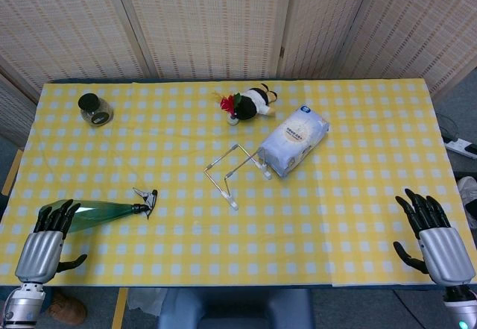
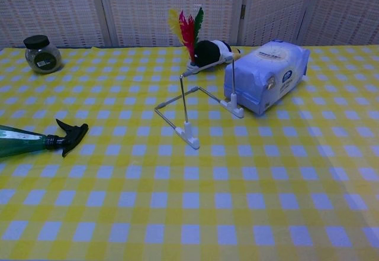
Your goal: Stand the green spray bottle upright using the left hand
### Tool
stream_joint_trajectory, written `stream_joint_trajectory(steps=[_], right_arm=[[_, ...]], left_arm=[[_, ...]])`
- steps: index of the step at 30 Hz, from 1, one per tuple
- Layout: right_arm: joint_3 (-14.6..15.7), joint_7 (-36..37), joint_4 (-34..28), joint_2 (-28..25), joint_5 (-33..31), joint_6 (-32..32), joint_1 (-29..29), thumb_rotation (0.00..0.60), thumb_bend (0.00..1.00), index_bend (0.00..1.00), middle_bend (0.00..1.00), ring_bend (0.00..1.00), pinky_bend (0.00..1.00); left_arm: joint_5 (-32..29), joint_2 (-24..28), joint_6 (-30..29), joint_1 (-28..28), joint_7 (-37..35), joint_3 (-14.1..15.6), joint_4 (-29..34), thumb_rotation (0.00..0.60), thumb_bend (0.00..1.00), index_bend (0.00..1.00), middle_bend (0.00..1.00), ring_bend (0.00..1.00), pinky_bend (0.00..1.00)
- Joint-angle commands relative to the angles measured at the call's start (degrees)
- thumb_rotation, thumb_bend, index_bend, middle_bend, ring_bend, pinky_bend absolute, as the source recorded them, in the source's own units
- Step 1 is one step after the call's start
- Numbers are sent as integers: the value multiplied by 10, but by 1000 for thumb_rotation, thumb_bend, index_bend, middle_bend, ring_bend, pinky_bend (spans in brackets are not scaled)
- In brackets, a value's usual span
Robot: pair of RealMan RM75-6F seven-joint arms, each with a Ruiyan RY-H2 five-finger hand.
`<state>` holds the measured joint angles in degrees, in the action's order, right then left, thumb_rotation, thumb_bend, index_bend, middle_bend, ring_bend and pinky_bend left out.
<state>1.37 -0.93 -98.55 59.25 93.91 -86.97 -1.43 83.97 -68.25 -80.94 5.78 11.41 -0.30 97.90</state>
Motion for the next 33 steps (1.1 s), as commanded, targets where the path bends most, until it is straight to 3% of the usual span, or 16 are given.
stream_joint_trajectory(steps=[1, 9, 14, 16, 18, 19, 21, 23, 26, 33], right_arm=[[2, -3, -2, 0, 2, 4, -1, 600, 351, 0, 0, 0, 0], [4, 0, -4, -3, 3, 4, 0, 600, 352, 0, 0, 0, 0], [5, 3, -6, -5, 7, 2, 0, 600, 352, 0, 0, 0, 0], [4, 6, -6, -6, 8, 0, 1, 600, 352, 0, 0, 0, 0], [5, 7, -7, -7, 9, -2, 2, 600, 352, 0, 0, 0, 0], [5, 10, -8, -8, 10, -3, 2, 600, 351, 0, 0, 0, 0], [6, 13, -8, -10, 14, -7, 3, 600, 351, 0, 0, 0, 0], [7, 18, -6, -11, 20, -13, 5, 600, 351, 0, 0, 0, 0], [8, 25, -4, -13, 23, -17, 7, 600, 352, 0, 0, 0, 0], [8, 25, -4, -14, 22, -13, 6, 600, 352, 0, 0, 0, 0]], left_arm=[[-3, 0, 6, 3, -7, -1, -4, 600, 180, 9, 75, 123, 37], [12, -7, 13, 10, -15, 3, -17, 600, 228, 2, 75, 127, 66], [25, -15, 6, 11, -15, 5, -28, 600, 256, 4, 103, 218, 211], [43, -25, -18, 8, -10, 2, -36, 600, 256, 1, 235, 376, 323], [74, -47, -61, 2, -8, -5, -56, 600, 256, 1, 445, 539, 464], [93, -68, -95, -3, -4, -13, -77, 600, 256, 17, 616, 668, 597], [117, -97, -131, -7, 4, -18, -106, 600, 255, 69, 827, 840, 779], [136, -127, -159, -7, 1, -25, -135, 600, 255, 165, 949, 948, 903], [148, -159, -175, -5, -15, -27, -165, 600, 256, 271, 1000, 1000, 994], [144, -158, -159, 1, -32, -22, -179, 600, 256, 300, 1000, 991, 972]])
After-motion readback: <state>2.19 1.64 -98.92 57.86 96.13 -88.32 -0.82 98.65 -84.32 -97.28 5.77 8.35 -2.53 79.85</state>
